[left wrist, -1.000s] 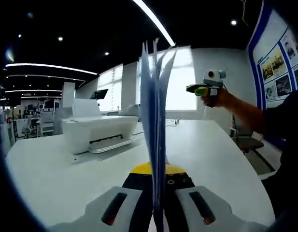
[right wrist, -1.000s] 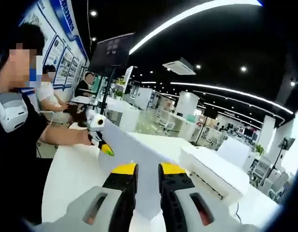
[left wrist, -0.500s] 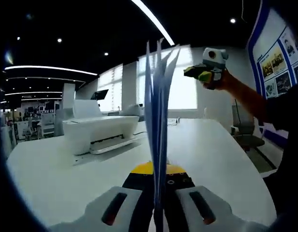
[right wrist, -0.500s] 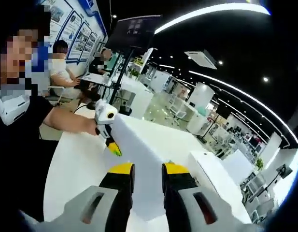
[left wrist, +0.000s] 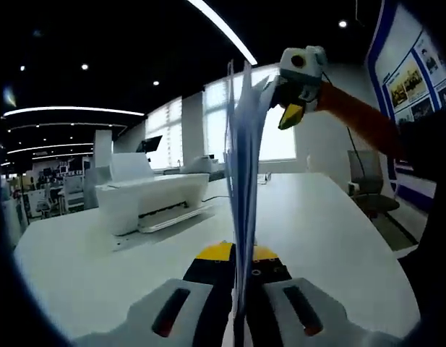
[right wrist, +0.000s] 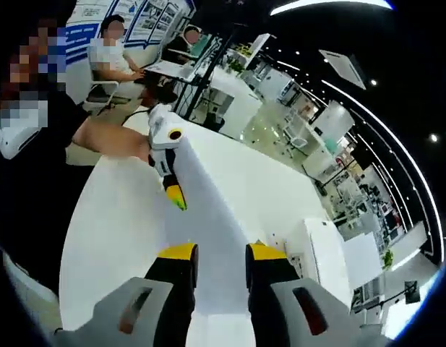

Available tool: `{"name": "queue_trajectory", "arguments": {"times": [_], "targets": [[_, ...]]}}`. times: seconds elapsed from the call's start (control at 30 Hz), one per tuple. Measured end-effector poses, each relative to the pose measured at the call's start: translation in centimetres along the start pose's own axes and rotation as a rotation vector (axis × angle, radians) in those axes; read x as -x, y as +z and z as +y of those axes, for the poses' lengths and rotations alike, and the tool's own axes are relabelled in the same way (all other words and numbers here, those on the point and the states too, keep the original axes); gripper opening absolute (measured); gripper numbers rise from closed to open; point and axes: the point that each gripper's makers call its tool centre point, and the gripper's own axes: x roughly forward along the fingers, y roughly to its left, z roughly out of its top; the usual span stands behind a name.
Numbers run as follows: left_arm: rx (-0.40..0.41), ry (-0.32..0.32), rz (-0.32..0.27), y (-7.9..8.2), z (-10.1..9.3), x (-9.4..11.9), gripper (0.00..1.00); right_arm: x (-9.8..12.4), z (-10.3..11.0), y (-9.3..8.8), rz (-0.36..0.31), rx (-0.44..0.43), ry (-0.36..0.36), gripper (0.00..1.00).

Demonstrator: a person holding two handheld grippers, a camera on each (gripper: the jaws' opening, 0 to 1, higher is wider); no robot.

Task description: Organize the stack of printing papers by aligning and flattening the scattered papers on the table

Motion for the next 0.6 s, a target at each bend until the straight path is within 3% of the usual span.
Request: {"name": "queue_trajectory", "arguments": {"times": [0.6], "targets": [[-0.042, -0.010, -0.003, 0.0, -0.7, 0.2, 0.06, -5.4, 0.3, 1.5, 0.212, 0.218, 0.120, 0.24]]}}
